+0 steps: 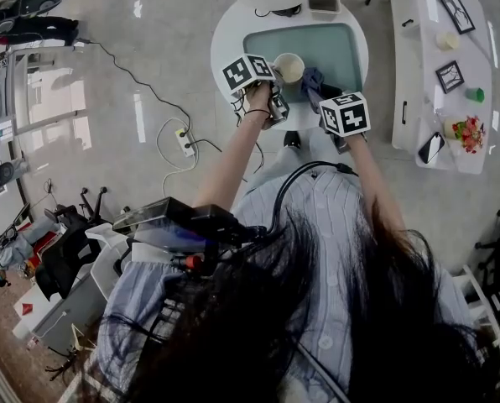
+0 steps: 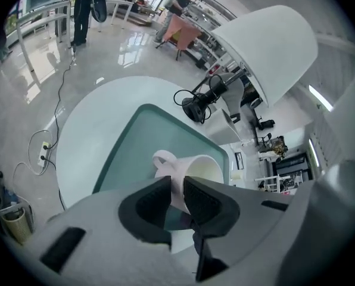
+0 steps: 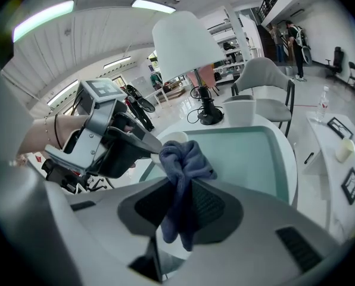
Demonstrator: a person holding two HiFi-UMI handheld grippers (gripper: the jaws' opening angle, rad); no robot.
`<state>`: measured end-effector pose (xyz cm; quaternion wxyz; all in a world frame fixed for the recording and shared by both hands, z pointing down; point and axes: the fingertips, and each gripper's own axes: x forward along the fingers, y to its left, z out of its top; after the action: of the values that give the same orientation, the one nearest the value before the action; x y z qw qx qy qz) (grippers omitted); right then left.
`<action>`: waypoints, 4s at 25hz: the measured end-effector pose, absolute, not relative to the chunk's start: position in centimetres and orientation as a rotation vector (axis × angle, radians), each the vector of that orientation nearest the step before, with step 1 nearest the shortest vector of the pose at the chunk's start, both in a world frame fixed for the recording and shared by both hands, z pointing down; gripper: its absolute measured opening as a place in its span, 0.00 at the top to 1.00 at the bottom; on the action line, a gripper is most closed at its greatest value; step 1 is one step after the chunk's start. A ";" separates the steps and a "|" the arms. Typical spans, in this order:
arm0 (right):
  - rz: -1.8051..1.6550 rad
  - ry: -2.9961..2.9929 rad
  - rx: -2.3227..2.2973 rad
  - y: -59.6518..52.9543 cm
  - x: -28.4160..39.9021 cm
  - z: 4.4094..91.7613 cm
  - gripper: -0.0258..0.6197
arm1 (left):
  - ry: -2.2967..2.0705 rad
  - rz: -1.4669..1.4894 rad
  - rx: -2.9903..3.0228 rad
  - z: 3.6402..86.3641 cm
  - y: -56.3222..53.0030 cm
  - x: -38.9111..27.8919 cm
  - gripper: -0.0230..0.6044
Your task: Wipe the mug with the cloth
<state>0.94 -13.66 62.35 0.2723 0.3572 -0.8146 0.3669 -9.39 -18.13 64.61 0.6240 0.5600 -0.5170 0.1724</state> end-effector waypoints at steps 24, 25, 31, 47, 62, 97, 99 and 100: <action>0.992 -2.196 0.936 -13.1 1.1 62.3 0.79 | -0.530 1.502 2.299 61.4 -21.5 -7.4 0.77; 0.993 -2.195 0.934 -13.0 1.1 62.3 0.79 | -0.515 1.515 2.297 61.2 -21.8 -7.2 0.77; 1.009 -2.189 0.920 -12.1 0.9 62.2 0.80 | -0.310 1.597 2.291 62.1 -21.3 -5.6 0.77; 1.001 -2.187 0.907 -11.9 0.3 62.2 0.80 | -0.412 1.560 2.241 63.5 -21.6 -5.9 0.89; 0.967 -2.193 0.941 -14.8 -0.2 61.8 0.80 | -0.846 1.309 1.921 63.1 -21.0 -9.6 0.89; 1.007 -2.199 0.954 -12.3 -2.1 61.6 0.79 | -1.127 0.910 1.616 62.7 -19.1 -11.9 0.89; 1.005 -2.198 0.950 -12.5 -2.0 61.7 0.79 | -1.088 0.954 1.668 62.6 -19.2 -11.8 0.89; 1.003 -2.198 0.947 -12.6 -1.9 61.7 0.79 | -1.072 0.990 1.712 62.3 -19.4 -11.7 0.89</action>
<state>-1.94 -12.56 61.73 0.2699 0.3513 -0.8157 0.3721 -11.75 -19.45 62.33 0.4316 0.6865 -0.4298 0.3971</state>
